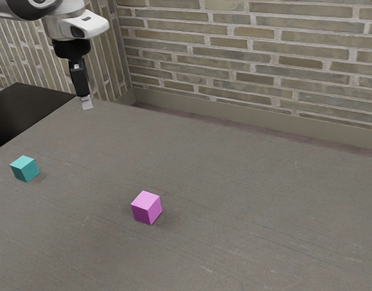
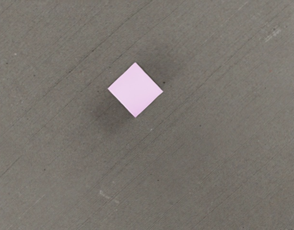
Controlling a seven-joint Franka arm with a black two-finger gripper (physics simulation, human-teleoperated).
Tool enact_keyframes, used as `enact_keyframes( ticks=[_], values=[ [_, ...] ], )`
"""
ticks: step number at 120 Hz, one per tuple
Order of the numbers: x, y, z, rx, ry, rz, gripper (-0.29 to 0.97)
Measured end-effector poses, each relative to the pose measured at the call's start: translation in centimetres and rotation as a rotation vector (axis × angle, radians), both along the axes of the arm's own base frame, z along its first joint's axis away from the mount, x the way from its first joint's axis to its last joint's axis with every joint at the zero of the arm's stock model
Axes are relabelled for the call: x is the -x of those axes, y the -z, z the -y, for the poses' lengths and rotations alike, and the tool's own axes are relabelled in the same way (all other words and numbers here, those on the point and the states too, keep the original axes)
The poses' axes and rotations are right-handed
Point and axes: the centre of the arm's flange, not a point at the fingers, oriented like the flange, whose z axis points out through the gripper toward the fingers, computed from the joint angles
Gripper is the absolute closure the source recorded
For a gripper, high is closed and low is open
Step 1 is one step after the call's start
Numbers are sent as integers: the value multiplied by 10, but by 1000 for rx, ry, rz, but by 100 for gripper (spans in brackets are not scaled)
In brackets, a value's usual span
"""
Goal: Pick up the blue block with one arm, and put the blue block on the pink block with one arm
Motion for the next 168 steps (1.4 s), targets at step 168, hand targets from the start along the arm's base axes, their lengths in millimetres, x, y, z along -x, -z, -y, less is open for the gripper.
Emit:
enact_keyframes(
  ticks=[168],
  values=[
    [147, 294, -411, -13, -566, -151, 0]
  ],
)
